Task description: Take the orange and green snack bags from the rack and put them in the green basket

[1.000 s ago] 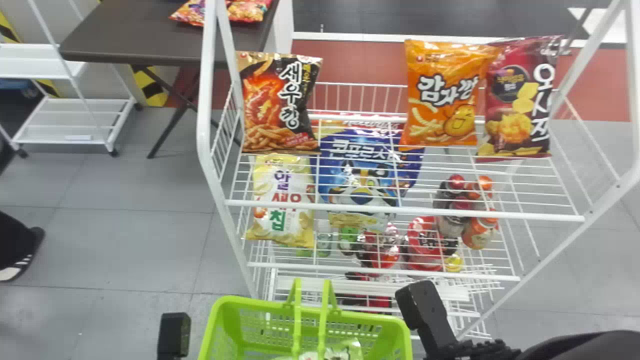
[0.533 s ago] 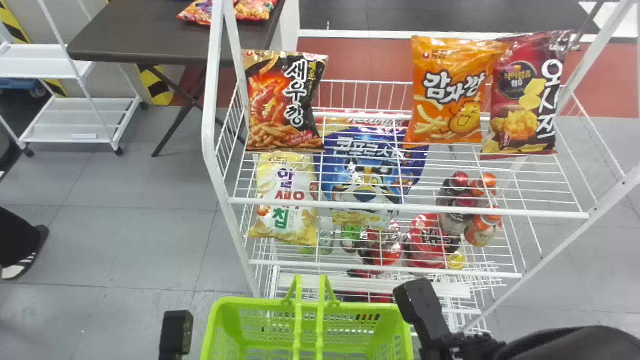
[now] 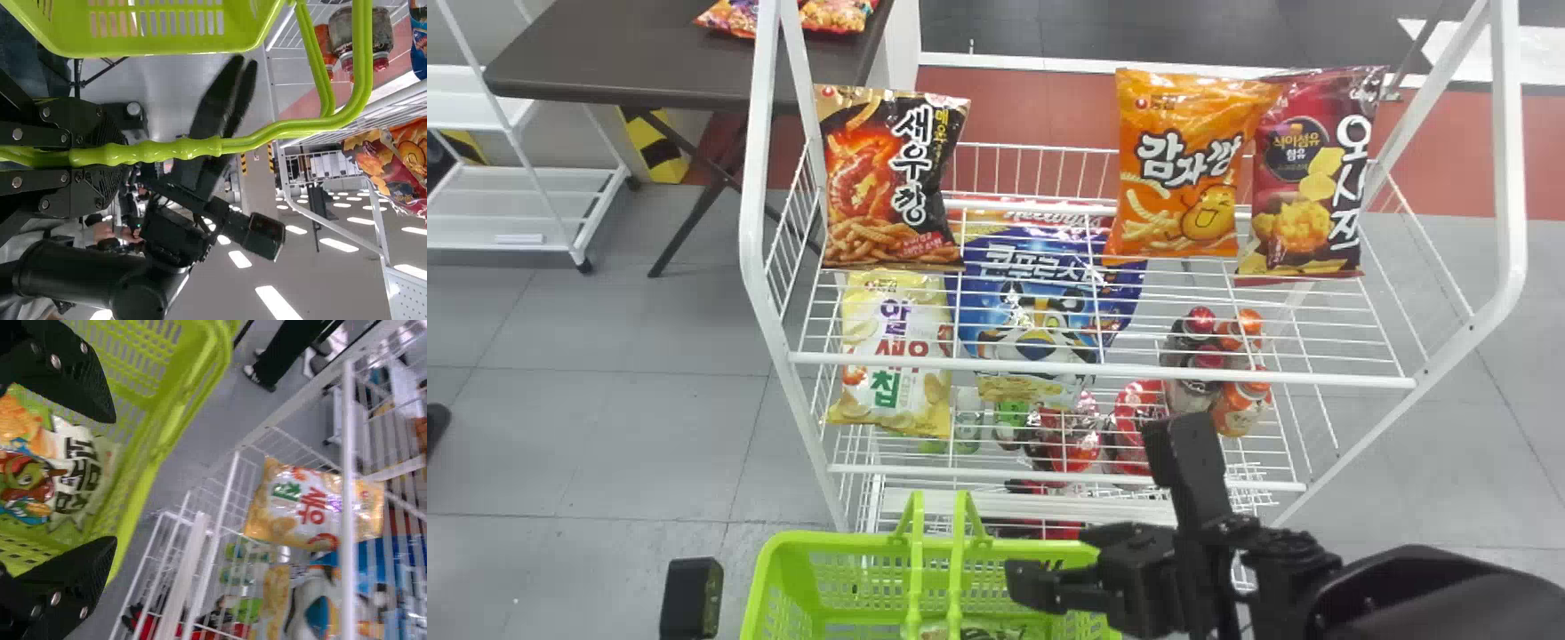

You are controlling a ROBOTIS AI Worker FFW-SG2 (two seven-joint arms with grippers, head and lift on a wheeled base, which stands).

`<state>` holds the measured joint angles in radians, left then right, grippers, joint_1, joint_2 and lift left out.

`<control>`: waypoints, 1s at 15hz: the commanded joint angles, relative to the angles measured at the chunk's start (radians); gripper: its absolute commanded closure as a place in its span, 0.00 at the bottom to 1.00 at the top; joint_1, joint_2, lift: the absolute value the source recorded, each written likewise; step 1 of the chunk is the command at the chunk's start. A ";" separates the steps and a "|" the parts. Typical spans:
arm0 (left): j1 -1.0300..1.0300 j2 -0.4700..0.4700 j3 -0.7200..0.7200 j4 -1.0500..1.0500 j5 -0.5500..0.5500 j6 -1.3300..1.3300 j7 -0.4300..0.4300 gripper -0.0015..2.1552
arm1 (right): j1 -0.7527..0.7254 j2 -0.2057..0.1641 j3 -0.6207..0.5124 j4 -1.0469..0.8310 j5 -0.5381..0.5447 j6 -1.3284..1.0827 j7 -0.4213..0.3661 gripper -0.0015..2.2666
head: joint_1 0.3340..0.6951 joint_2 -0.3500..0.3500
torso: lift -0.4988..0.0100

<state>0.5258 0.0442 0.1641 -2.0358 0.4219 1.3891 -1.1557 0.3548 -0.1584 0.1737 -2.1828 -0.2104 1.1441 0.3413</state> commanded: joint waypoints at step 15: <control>0.002 0.000 -0.003 0.006 -0.006 0.009 0.002 1.00 | -0.163 0.013 -0.200 0.225 0.020 -0.820 -0.071 0.05 | 1.00 0.21 | 0.98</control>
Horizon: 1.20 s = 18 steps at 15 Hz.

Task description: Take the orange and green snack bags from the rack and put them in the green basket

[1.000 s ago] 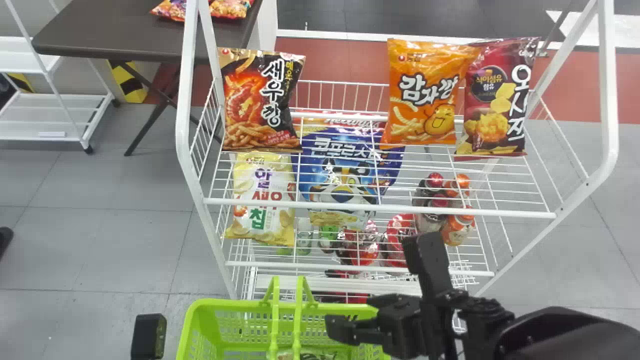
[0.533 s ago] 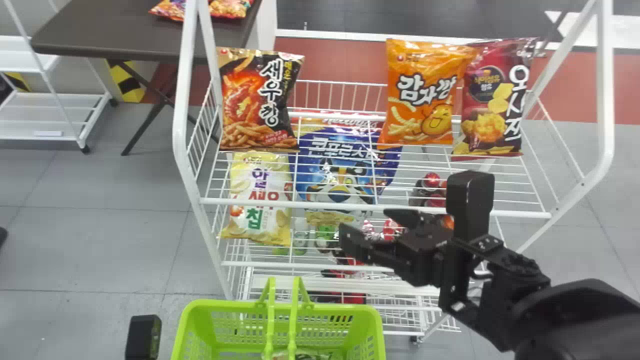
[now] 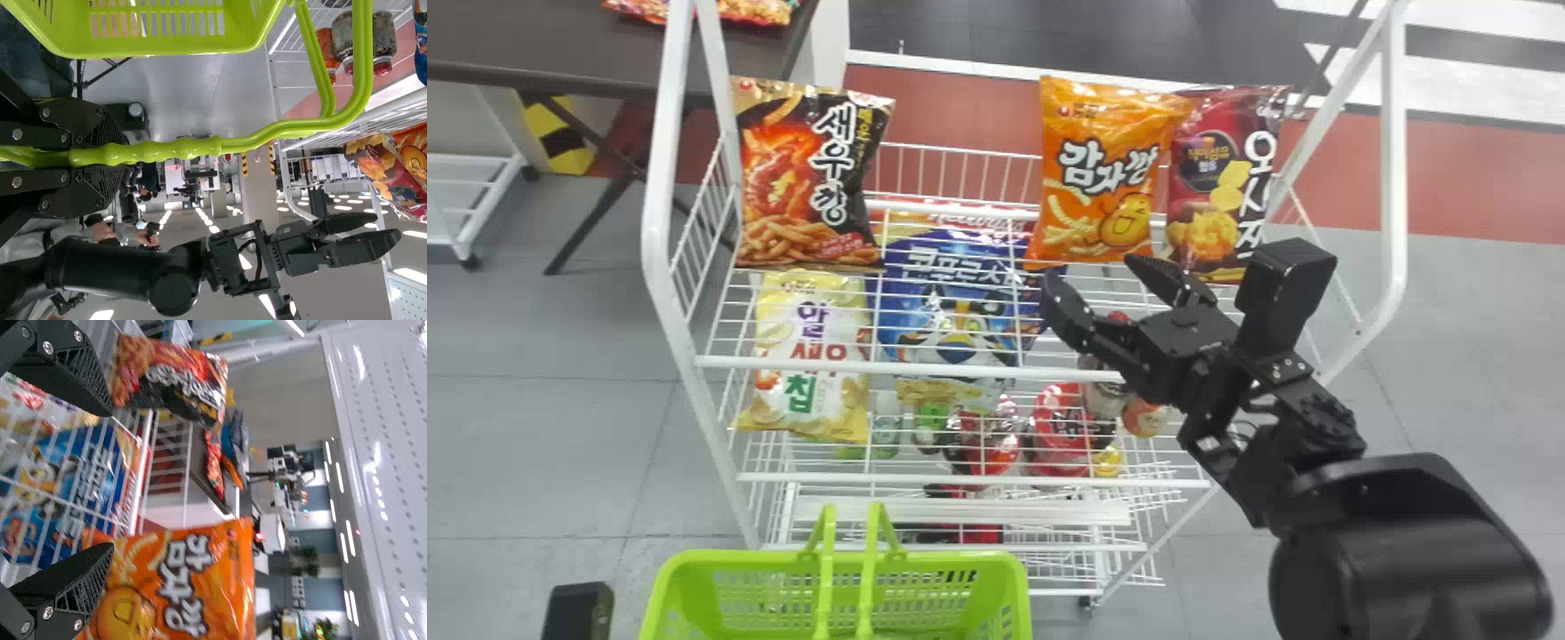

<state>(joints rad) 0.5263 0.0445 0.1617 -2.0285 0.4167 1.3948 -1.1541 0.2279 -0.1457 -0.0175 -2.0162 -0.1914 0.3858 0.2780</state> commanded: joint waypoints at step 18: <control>0.012 0.009 0.025 -0.003 -0.004 0.016 -0.003 1.00 | -0.481 0.054 0.037 0.752 0.098 -0.304 -0.088 0.06 | 1.00 0.19 | 0.98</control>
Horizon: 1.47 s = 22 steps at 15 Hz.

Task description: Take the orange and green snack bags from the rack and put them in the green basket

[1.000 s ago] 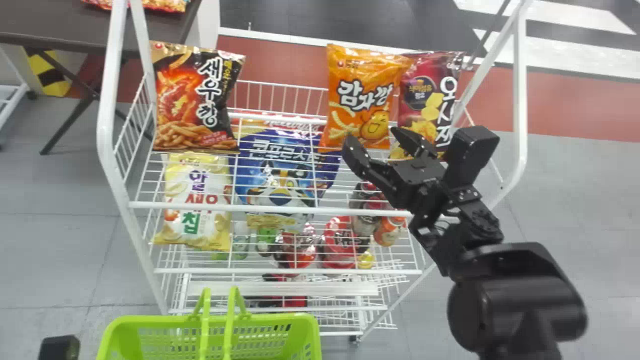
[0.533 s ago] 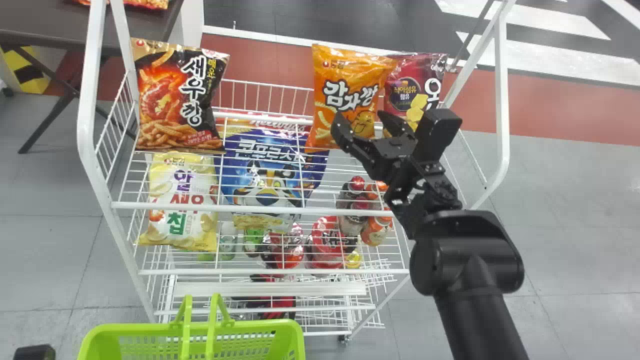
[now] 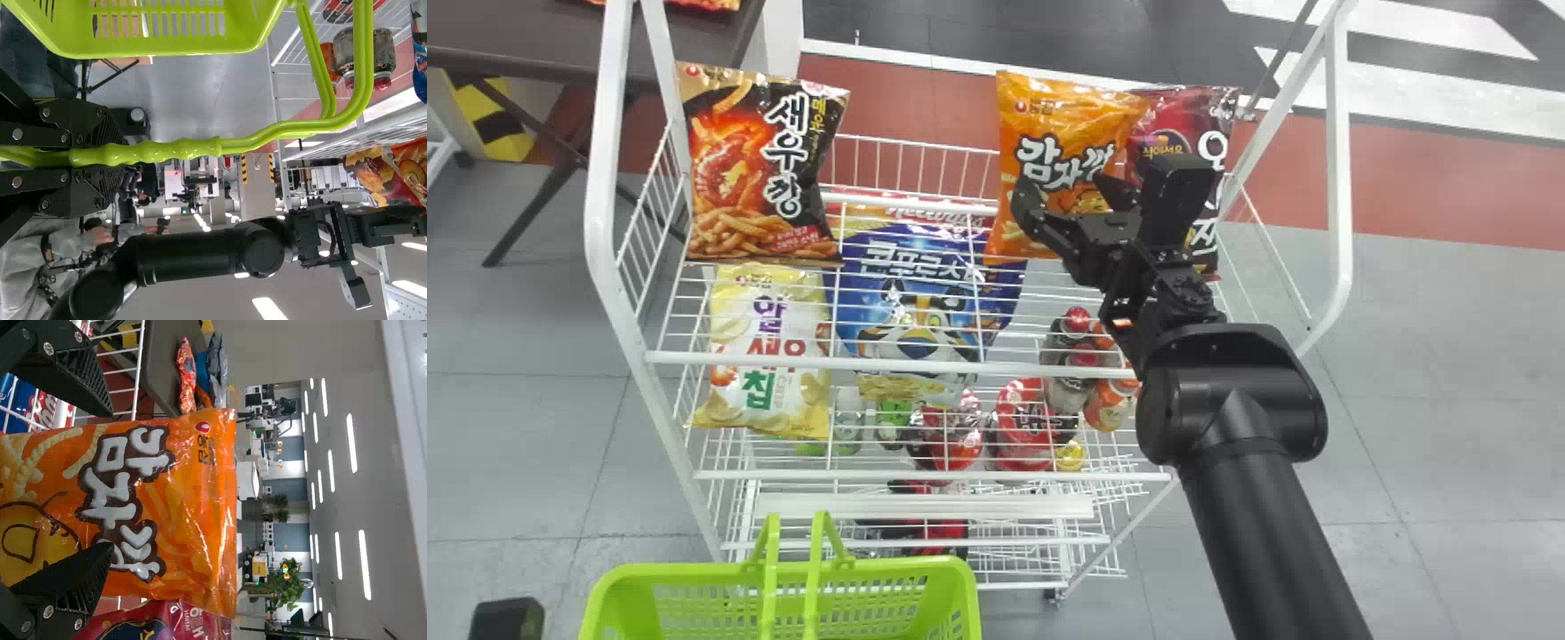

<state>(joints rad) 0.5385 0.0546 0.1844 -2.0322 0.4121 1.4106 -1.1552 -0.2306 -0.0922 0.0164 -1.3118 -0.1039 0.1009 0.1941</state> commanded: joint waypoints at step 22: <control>-0.005 -0.006 -0.002 0.012 -0.001 0.000 0.002 1.00 | 0.220 -0.049 0.002 -0.463 -0.108 0.233 -0.002 0.95 | 1.00 0.22 | 0.98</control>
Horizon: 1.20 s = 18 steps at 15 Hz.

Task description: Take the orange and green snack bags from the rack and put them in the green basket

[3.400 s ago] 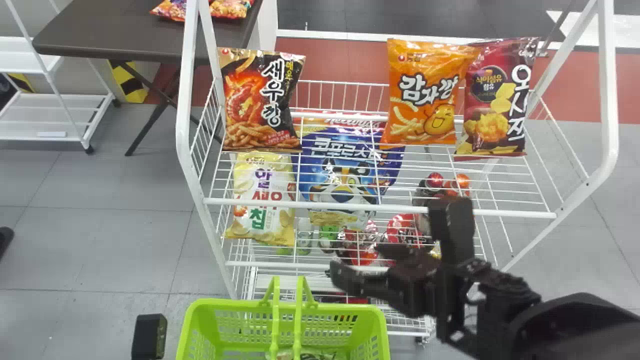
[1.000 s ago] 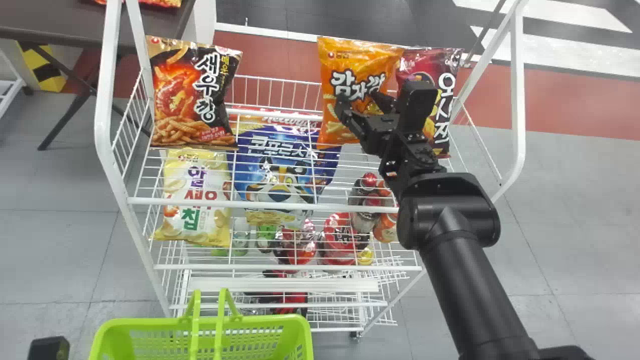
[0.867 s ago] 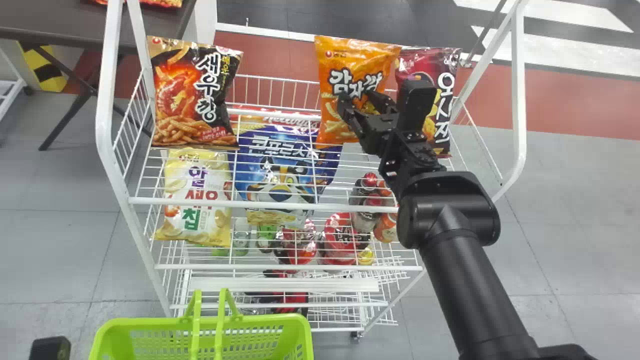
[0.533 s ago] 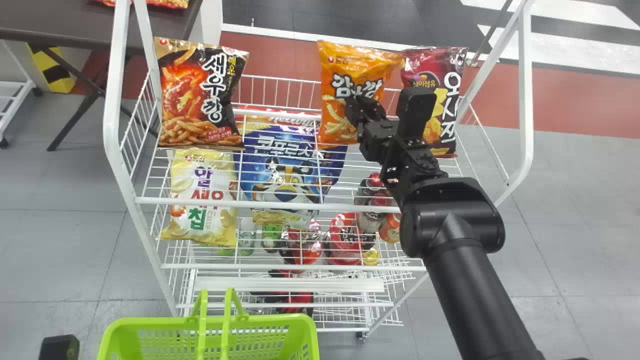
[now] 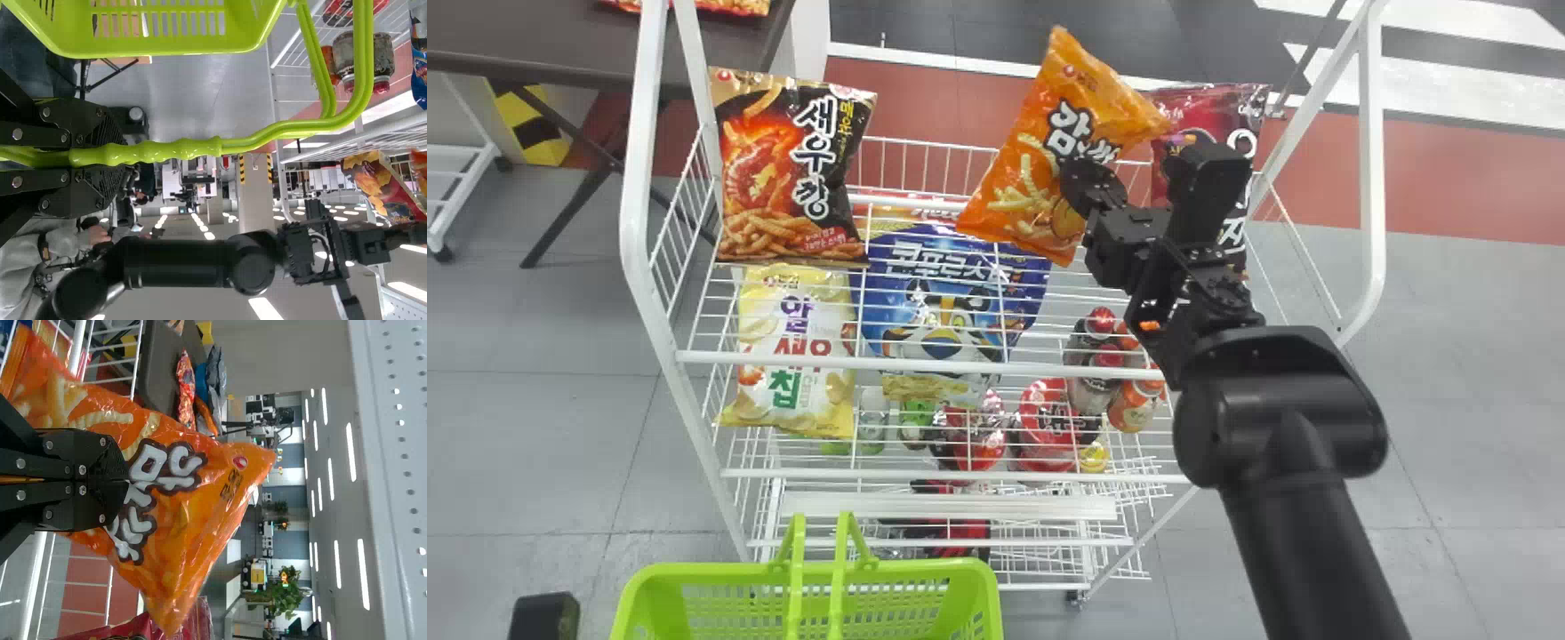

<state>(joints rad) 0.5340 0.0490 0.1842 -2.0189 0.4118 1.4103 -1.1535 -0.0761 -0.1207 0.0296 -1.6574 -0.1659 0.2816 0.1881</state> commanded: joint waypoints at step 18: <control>-0.043 -0.001 -0.042 0.022 -0.007 0.000 0.015 1.00 | 0.392 -0.097 -0.267 -0.840 -0.322 1.291 0.007 0.95 | 1.00 0.02 | 0.98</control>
<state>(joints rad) 0.4931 0.0475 0.1478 -2.0013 0.4062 1.4106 -1.1389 0.3054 -0.2218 -0.2257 -2.4771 -0.4729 1.5406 0.1935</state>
